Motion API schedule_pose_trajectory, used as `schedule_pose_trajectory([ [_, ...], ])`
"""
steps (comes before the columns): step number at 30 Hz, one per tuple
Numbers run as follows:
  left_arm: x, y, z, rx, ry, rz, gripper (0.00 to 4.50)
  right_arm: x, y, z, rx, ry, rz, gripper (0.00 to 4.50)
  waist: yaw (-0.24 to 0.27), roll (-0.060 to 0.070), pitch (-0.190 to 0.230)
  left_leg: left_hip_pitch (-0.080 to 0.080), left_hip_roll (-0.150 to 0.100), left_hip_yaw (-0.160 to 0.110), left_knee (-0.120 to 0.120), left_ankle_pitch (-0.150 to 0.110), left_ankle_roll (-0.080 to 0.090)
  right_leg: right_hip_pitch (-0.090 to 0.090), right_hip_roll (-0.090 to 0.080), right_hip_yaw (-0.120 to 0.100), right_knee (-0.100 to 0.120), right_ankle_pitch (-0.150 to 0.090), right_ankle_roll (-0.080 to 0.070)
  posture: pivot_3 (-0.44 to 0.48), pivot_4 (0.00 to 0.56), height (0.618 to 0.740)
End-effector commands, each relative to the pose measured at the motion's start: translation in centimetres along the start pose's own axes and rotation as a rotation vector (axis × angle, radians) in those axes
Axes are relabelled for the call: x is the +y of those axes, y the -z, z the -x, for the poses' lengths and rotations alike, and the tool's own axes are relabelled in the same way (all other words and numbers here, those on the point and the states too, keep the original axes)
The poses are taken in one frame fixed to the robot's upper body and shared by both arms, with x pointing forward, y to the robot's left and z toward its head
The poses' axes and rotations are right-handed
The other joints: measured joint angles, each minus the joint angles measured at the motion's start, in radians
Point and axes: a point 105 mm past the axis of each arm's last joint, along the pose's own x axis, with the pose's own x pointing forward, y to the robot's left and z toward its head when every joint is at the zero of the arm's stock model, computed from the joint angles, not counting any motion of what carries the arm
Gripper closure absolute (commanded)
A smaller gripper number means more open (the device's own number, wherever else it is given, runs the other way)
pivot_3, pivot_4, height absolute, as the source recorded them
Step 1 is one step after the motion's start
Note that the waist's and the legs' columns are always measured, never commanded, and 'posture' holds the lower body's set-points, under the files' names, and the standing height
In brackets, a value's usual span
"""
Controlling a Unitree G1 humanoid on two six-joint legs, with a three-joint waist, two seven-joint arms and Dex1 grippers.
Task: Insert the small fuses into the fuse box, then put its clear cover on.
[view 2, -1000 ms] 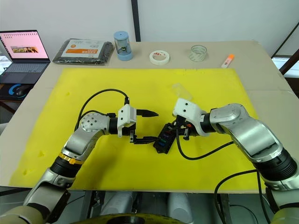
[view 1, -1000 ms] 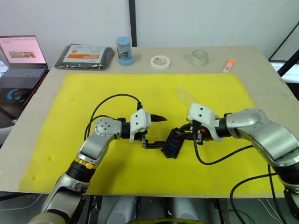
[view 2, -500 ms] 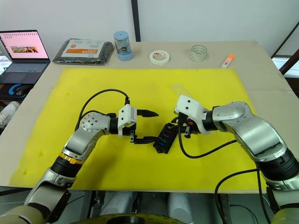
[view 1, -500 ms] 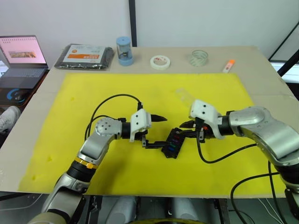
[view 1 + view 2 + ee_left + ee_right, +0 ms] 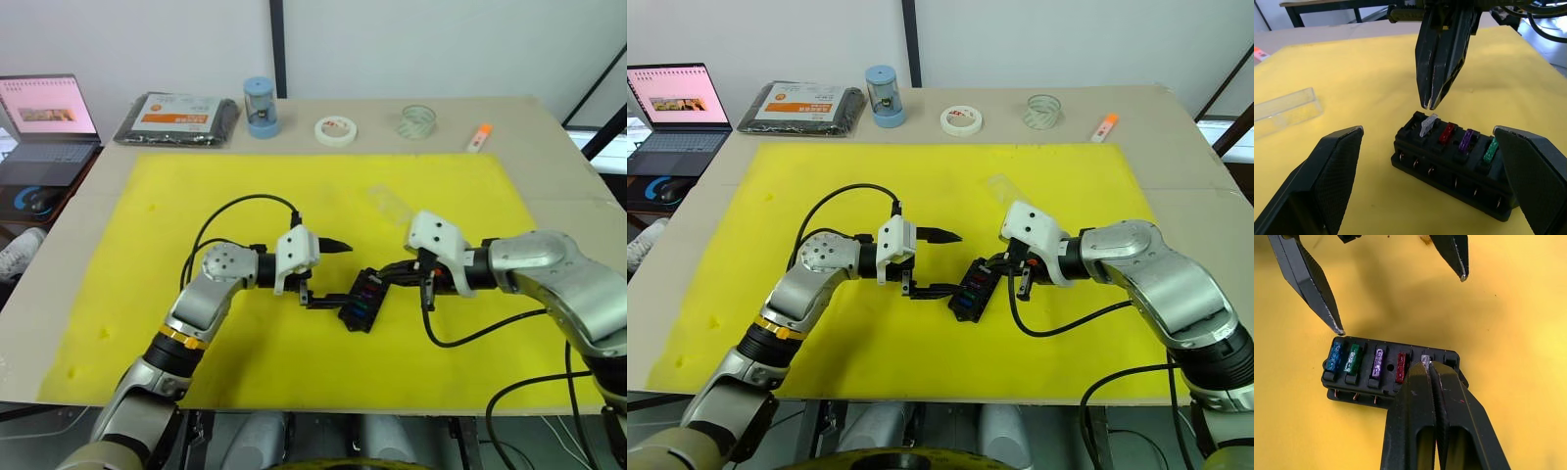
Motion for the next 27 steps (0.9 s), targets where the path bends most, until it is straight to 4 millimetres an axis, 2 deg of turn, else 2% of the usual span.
schedule_pose_trajectory([
  [1,0.0,-0.8,0.0,-0.020,0.004,-0.038,0.00,0.3,-0.8,-0.1,-0.023,-0.002,0.049,4.45,0.000,0.000,0.000,0.000,0.000,0.000,0.000,0.000,0.000,0.000,0.000,0.000,0.000,0.000,0.000,0.000,0.150,0.740],
  [18,-0.4,-0.7,0.3,-0.008,0.006,-0.033,0.00,0.1,0.3,-1.7,0.008,-0.022,0.017,4.45,0.000,0.000,0.000,0.000,0.000,0.000,0.000,0.000,0.000,0.000,0.000,0.000,0.000,0.000,0.000,0.000,0.150,0.740],
  [22,-0.4,-0.7,0.4,-0.006,0.004,-0.032,0.00,0.4,0.2,-1.5,0.001,-0.044,0.009,4.45,0.000,0.000,0.000,0.000,0.000,0.000,0.000,0.000,0.000,0.000,0.000,0.000,0.000,0.000,0.000,0.000,0.150,0.740],
  [27,-0.5,-0.7,0.4,-0.007,0.002,-0.032,0.00,0.3,-0.7,-0.5,-0.034,-0.046,0.010,4.45,0.000,0.000,0.000,0.000,0.000,0.000,0.000,0.000,0.000,0.000,0.000,0.000,0.000,0.000,0.000,0.000,0.150,0.740],
])
